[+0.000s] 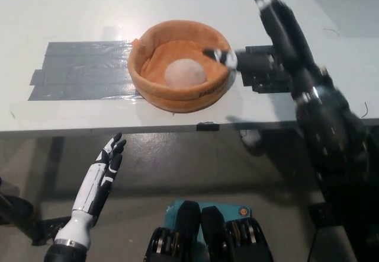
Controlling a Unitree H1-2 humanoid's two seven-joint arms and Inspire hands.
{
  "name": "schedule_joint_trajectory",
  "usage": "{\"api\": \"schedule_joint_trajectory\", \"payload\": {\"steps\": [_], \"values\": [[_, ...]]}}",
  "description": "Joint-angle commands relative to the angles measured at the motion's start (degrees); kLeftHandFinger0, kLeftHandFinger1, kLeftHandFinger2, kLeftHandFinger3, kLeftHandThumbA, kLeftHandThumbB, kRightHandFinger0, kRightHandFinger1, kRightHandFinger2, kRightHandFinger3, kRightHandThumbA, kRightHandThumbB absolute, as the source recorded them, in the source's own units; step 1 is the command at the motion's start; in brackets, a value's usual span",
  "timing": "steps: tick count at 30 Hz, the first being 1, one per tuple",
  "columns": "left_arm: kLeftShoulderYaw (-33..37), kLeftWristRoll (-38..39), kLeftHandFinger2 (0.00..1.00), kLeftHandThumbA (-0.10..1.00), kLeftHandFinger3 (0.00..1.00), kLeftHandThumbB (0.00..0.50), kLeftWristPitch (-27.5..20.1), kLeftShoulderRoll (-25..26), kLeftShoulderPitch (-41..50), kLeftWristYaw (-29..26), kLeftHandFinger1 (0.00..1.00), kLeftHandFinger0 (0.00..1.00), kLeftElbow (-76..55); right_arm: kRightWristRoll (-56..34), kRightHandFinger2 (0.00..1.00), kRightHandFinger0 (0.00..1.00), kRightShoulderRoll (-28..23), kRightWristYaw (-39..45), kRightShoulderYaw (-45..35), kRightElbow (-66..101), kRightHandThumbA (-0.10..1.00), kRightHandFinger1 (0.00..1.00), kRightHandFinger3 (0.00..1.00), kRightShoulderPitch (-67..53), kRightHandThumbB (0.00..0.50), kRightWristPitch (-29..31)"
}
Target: A person hands a emotional support dumpling to the robot which it grabs with its right hand and places in the soft place kept infront of it in the centre of the desk
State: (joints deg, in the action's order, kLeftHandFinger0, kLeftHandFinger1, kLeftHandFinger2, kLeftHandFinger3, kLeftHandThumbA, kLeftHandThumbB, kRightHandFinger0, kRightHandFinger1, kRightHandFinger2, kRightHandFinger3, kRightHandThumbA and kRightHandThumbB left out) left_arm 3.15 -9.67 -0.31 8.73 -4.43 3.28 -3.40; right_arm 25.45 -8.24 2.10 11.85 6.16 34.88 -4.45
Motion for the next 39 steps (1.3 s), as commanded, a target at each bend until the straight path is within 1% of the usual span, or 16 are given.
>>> {"api": "schedule_joint_trajectory", "payload": {"steps": [1,6,8,9,12,13,14,17,20,23,28,30,32,35,36,39], "values": [[-0.27,-0.24,1.0,1.0,1.0,0.037,-0.39,0.41,-0.05,-0.16,1.0,1.0,-0.93,-5.79,1.0,1.0,-2.5,2.29,-4.45,23.8,1.0,1.0,1.0,-11.69,0.253,-1.86],[-0.13,-0.47,1.0,1.0,1.0,0.029,-0.39,0.41,0.52,-0.15,1.0,1.0,-0.92,-5.71,1.0,1.0,-2.02,0.16,-5.33,21.98,1.0,1.0,1.0,-20.31,0.231,1.59],[0.03,-0.74,1.0,1.0,1.0,0.026,-0.79,0.13,0.32,-0.42,1.0,1.0,-0.4,-5.6,1.0,1.0,-1.88,0.03,-6.09,20.78,1.0,1.0,1.0,-22.6,0.227,1.32],[-0.1,-0.48,1.0,1.0,1.0,0.026,-0.91,0.14,0.22,-0.38,1.0,1.0,-0.3,-5.64,1.0,1.0,-1.78,-0.09,-6.31,19.9,0.98,1.0,1.0,-23.34,0.201,1.75],[-0.32,-0.11,1.0,0.99,1.0,0.031,-1.25,0.07,0.59,-0.43,1.0,1.0,-0.1,-6.66,1.0,1.0,-1.51,-0.78,-7.17,15.22,0.91,1.0,1.0,-25.87,0.175,4.05],[-0.32,-0.14,1.0,1.0,1.0,0.033,-1.25,0.01,0.74,-0.48,1.0,1.0,-0.22,-7.22,1.0,1.0,-1.35,-1.06,-7.52,13.01,0.9,1.0,1.0,-26.66,0.18,4.9],[-0.29,-0.28,1.0,1.0,1.0,0.038,-1.26,-0.06,0.94,-0.56,1.0,1.0,-0.33,-7.44,1.0,1.0,-1.35,-1.1,-7.7,11.07,0.9,1.0,1.0,-27.33,0.17,5.39],[-0.31,-0.72,1.0,1.0,1.0,0.042,-1.29,0.14,0.99,-0.62,1.0,1.0,-0.43,-7.92,1.0,1.0,-1.19,-1.35,-7.81,3.63,0.82,1.0,1.0,-27.76,0.138,7.87],[-0.36,-0.42,1.0,1.0,1.0,0.041,-2.05,-0.09,1.11,-0.76,1.0,1.0,0.27,-8.0,1.0,1.0,-1.02,-1.7,-7.35,-2.97,0.79,1.0,1.0,-27.46,0.149,10.18],[-0.71,-0.09,1.0,1.0,1.0,0.035,-1.44,-0.16,1.6,-0.77,1.0,1.0,-0.34,-7.32,1.0,1.0,-0.82,-1.87,-6.04,-8.67,0.76,1.0,1.0,-27.18,0.141,12.85],[-0.38,-0.71,1.0,1.0,1.0,0.034,-1.07,-0.38,0.47,-0.76,1.0,1.0,-0.35,-5.82,1.0,1.0,-1.91,-0.5,-4.33,-11.07,0.78,1.0,1.0,-27.1,0.132,12.09],[-0.48,-0.62,1.0,1.0,1.0,0.042,-0.45,-0.4,0.54,-0.66,1.0,1.0,-0.76,-6.15,1.0,1.0,-1.76,-0.26,-3.94,-10.96,0.78,1.0,1.0,-27.11,0.135,11.85],[-0.37,-1.11,1.0,1.0,1.0,0.029,-0.44,-0.14,0.52,-0.63,1.0,1.0,-0.97,-5.92,1.0,1.0,-1.6,-0.7,-3.58,-11.27,0.77,1.0,1.0,-27.11,0.133,12.15],[-0.43,-0.96,1.0,1.0,1.0,0.029,0.21,-0.2,0.54,-0.44,1.0,1.0,-1.53,-6.13,1.0,1.0,-1.61,-0.81,-3.49,-11.32,0.76,1.0,1.0,-27.14,0.14,12.01],[-0.47,-0.85,1.0,1.0,1.0,0.029,0.16,-0.08,0.45,-0.33,1.0,1.0,-1.46,-5.92,1.0,1.0,-1.64,-0.88,-3.43,-11.24,0.76,1.0,1.0,-27.09,0.129,11.82],[-0.6,-0.54,1.0,1.0,1.0,0.028,-0.5,0.02,0.3,-0.33,1.0,1.0,-1.03,-5.51,1.0,1.0,-1.67,-1.03,-3.21,-11.51,0.75,1.0,1.0,-26.78,0.128,11.93]]}}
